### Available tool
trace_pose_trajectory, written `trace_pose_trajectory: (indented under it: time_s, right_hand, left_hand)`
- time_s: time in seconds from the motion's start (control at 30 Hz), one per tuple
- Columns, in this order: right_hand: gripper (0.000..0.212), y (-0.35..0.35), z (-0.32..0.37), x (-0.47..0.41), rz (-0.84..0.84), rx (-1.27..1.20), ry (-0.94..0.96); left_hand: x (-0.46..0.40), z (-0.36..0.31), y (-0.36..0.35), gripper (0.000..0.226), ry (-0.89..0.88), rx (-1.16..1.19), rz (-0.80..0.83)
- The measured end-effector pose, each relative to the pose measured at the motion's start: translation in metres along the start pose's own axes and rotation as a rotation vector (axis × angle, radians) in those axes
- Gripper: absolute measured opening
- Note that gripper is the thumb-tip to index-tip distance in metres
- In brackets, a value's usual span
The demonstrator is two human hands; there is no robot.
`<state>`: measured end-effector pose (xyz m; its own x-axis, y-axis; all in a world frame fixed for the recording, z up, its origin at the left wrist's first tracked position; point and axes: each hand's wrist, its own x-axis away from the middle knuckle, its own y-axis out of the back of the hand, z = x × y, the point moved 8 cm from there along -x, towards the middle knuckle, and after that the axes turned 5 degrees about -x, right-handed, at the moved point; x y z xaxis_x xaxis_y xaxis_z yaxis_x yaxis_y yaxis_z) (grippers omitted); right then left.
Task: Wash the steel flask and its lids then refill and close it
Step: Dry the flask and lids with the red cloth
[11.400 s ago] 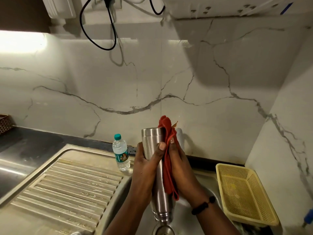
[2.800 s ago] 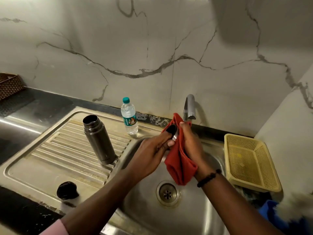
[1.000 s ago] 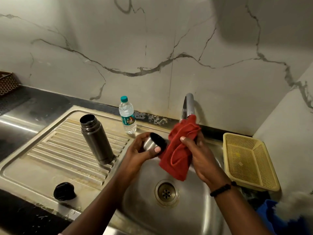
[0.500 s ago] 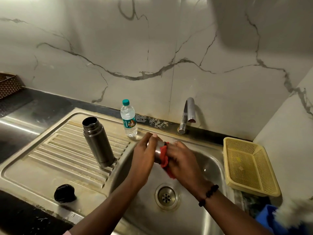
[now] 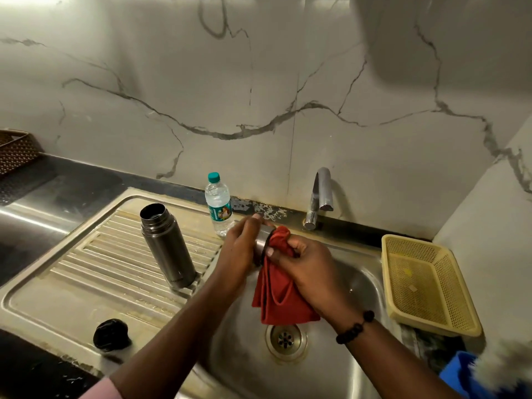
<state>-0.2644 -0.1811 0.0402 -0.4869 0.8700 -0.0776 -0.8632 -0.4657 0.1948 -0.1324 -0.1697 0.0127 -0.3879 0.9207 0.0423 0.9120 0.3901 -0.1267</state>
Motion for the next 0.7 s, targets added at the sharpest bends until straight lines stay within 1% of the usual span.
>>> trace_pose_trajectory:
  time_s: [0.07,0.1,0.13,0.17,0.27,0.37,0.43,0.5,0.53,0.6,0.67,0.7]
  right_hand:
    - [0.027,0.008,-0.001,0.001,-0.093,-0.096,0.041]
    - [0.032,0.010,0.001,0.003,-0.120,-0.124,0.081]
    - [0.035,0.011,0.005,0.006,-0.123,-0.098,0.155]
    - [0.035,0.009,0.010,0.009,-0.105,-0.005,0.250]
    - [0.033,-0.010,0.015,0.018,0.008,0.471,0.557]
    - [0.037,-0.021,0.010,0.015,0.147,0.720,0.656]
    - [0.041,-0.027,0.005,0.014,0.246,0.876,0.719]
    - [0.042,-0.031,-0.003,0.014,0.356,0.989,0.763]
    - [0.043,-0.033,-0.005,0.014,0.362,1.071,0.778]
    - [0.044,-0.041,-0.004,0.017,0.289,1.226,0.787]
    - [0.042,-0.049,-0.001,0.015,0.211,1.254,0.682]
    - [0.039,-0.050,-0.002,0.011,0.207,1.195,0.588]
  left_hand:
    - [0.003,0.022,0.010,0.035,0.163,0.138,-0.115]
    - [0.005,0.031,0.014,0.038,0.227,0.170,-0.160]
    - [0.007,0.037,0.016,0.040,0.274,0.167,-0.182]
    - [0.010,0.040,0.016,0.043,0.303,0.153,-0.184]
    - [0.017,0.040,0.011,0.049,0.325,0.182,-0.159]
    - [0.020,0.049,0.015,0.048,0.410,0.231,-0.138]
    - [0.021,0.056,0.019,0.051,0.461,0.193,-0.112]
    - [0.021,0.050,0.019,0.051,0.434,0.081,-0.083]
    - [0.019,0.044,0.018,0.045,0.383,0.014,-0.079]
    - [0.013,0.024,0.016,0.026,0.235,-0.115,-0.098]
    - [0.008,0.011,0.012,0.018,0.126,-0.177,-0.083]
    - [0.007,0.008,0.010,0.018,0.085,-0.183,-0.065]
